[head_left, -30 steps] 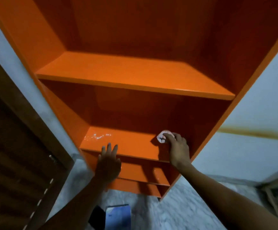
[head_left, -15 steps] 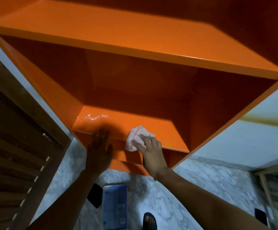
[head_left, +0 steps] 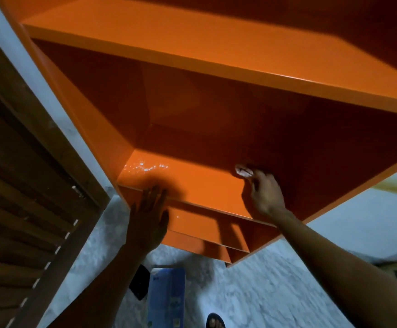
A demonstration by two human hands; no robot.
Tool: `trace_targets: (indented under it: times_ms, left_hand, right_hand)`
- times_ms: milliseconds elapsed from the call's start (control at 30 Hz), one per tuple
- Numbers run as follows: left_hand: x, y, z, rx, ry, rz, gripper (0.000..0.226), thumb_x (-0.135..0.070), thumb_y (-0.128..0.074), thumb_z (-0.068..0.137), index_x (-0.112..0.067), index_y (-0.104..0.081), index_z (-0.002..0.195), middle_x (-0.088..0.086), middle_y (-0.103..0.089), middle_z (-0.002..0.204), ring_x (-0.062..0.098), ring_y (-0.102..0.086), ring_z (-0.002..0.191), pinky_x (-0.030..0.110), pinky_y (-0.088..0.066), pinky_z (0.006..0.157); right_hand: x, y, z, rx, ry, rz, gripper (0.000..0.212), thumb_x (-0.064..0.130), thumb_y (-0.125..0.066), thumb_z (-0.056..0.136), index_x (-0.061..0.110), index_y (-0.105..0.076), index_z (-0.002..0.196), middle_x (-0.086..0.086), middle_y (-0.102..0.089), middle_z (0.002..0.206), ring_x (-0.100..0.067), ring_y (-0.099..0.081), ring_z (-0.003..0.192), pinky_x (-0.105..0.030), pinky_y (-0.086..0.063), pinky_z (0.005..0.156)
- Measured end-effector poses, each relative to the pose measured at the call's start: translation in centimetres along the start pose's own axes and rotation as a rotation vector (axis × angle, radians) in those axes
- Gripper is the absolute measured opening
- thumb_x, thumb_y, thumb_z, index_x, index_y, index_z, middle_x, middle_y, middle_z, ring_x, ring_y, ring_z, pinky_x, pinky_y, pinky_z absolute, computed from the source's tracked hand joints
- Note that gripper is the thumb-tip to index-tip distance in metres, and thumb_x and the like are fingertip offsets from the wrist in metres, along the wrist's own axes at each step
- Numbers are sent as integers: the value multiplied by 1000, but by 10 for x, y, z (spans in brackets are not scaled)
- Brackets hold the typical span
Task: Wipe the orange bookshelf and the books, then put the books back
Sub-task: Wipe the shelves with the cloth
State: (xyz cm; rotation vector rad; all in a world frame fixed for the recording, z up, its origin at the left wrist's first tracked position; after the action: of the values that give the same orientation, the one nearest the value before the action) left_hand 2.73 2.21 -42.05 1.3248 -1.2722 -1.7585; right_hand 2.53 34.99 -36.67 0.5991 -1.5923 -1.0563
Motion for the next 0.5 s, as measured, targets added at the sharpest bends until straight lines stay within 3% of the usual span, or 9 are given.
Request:
trace_targets:
  times_ms: [67, 100, 167, 267, 367, 467, 500]
  left_hand:
    - [1, -2, 2, -13, 16, 35, 57, -48, -21, 104, -20, -34, 151, 14, -41, 155, 39, -40, 141, 65, -41, 102]
    - [3, -2, 4, -21, 37, 58, 60, -53, -16, 103, -21, -33, 151, 14, -41, 154, 39, -40, 141, 66, -40, 103]
    - [10, 2, 10, -55, 139, 71, 74, -65, -9, 99, -20, -30, 154, 15, -32, 159, 42, -32, 144, 67, -33, 107]
    - [22, 3, 17, -90, 287, 13, 93, -76, 2, 91, -15, -22, 158, 18, -16, 163, 43, -17, 149, 65, -22, 114]
    - [22, 4, 18, -102, 309, -45, 95, -79, 3, 87, -16, -11, 157, 16, -10, 164, 41, -9, 151, 62, -18, 116]
    - [35, 2, 14, -80, 265, -129, 88, -77, -8, 89, -19, -8, 156, 13, -11, 165, 39, -13, 151, 64, -25, 113]
    - [40, 4, 11, -75, 230, -162, 85, -73, -15, 92, -19, -13, 157, 13, -14, 165, 40, -22, 149, 66, -31, 111]
  right_hand:
    - [2, -11, 9, 107, -4, -69, 58, 61, -26, 99, 28, -50, 140, -15, -60, 130, -36, -56, 120, -47, -44, 103]
    - [7, -19, 13, 129, -2, -134, 63, 66, -20, 98, 30, -50, 141, -17, -59, 132, -39, -53, 121, -47, -41, 103]
    - [25, -31, 16, 90, 5, -278, 57, 59, -19, 102, 31, -50, 141, -19, -56, 136, -42, -49, 124, -48, -35, 104]
    - [67, -57, 0, 35, 182, -342, 61, 58, -15, 98, 35, -51, 141, -15, -52, 142, -41, -46, 128, -52, -32, 106]
    - [93, -92, -24, 39, 413, -313, 53, 52, -30, 98, 30, -57, 138, -15, -52, 146, -43, -46, 134, -58, -38, 106]
    - [115, -109, -52, 40, 631, -230, 41, 26, -48, 95, 28, -58, 135, -13, -55, 142, -40, -49, 129, -56, -44, 101]
    - [121, -111, -60, 44, 716, -184, 47, 12, -52, 89, 28, -59, 132, -12, -57, 139, -36, -48, 125, -54, -46, 99]
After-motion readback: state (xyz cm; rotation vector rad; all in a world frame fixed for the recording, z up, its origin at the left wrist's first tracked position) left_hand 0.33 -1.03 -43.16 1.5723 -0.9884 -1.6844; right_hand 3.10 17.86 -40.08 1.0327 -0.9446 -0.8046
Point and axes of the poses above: each hand's wrist, its own z-axis towards the middle knuckle, its own y-axis out of the back of the hand, x = y × z, the point moved 5 cm from there along z, towards the middle knuckle
